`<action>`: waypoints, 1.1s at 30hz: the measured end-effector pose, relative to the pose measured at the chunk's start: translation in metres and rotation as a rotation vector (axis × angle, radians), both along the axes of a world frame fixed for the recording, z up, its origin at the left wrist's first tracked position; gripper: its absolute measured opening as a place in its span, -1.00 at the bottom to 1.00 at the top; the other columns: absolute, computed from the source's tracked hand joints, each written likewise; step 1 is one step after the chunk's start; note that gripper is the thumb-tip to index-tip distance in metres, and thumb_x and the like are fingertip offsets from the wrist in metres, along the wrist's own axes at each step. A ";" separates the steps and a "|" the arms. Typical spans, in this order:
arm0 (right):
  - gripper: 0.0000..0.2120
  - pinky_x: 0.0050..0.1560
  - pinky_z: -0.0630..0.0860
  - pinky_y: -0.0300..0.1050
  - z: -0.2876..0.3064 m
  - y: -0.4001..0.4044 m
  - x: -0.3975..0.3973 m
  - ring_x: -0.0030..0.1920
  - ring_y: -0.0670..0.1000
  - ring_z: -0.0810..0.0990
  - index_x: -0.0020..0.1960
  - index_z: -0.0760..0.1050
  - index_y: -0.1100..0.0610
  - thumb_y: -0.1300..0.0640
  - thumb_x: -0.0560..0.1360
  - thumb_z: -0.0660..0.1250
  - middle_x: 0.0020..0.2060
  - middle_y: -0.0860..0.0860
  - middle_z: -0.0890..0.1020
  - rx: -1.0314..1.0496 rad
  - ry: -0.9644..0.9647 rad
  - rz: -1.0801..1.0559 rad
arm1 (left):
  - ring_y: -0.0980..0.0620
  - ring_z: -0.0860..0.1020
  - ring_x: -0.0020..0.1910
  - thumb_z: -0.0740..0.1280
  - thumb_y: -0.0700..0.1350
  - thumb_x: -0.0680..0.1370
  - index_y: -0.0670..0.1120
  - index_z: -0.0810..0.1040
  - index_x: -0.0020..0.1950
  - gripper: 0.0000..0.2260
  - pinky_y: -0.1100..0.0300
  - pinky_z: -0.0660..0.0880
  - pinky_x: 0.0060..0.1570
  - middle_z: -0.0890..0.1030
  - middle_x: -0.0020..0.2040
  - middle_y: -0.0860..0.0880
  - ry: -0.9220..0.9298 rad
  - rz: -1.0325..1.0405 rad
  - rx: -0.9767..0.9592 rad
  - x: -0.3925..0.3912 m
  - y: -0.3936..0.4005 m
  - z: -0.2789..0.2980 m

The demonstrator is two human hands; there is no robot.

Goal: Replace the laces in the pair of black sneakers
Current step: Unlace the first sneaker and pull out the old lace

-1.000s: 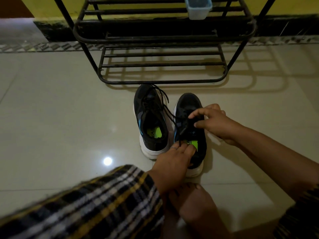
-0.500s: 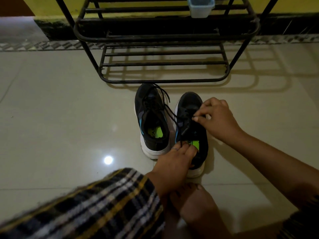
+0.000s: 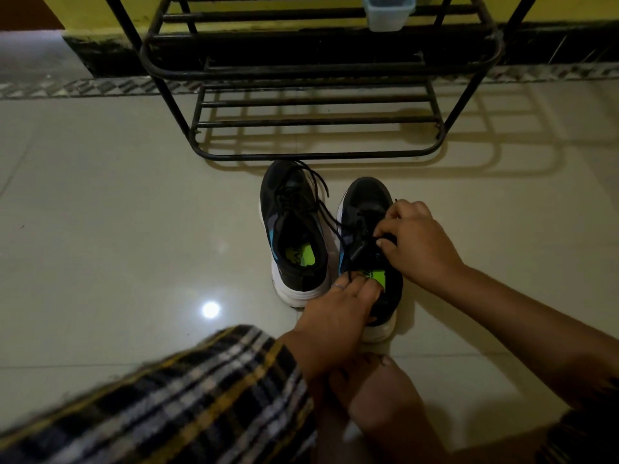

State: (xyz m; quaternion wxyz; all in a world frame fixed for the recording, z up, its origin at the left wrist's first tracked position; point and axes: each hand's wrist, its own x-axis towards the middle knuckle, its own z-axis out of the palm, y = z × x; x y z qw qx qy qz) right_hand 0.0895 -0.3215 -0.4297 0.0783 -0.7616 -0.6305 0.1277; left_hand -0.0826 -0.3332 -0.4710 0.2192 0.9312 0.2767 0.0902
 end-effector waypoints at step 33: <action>-0.92 -0.18 0.37 -0.18 0.032 0.013 0.005 -0.20 -0.07 0.50 -0.11 0.57 0.10 0.22 0.51 0.31 -0.25 -0.04 0.58 0.136 1.259 -0.463 | -0.10 0.29 0.31 0.21 -0.12 0.59 -0.12 0.34 0.31 -0.71 0.01 0.41 0.10 0.41 0.26 -0.09 0.150 0.012 -0.111 0.003 0.001 0.010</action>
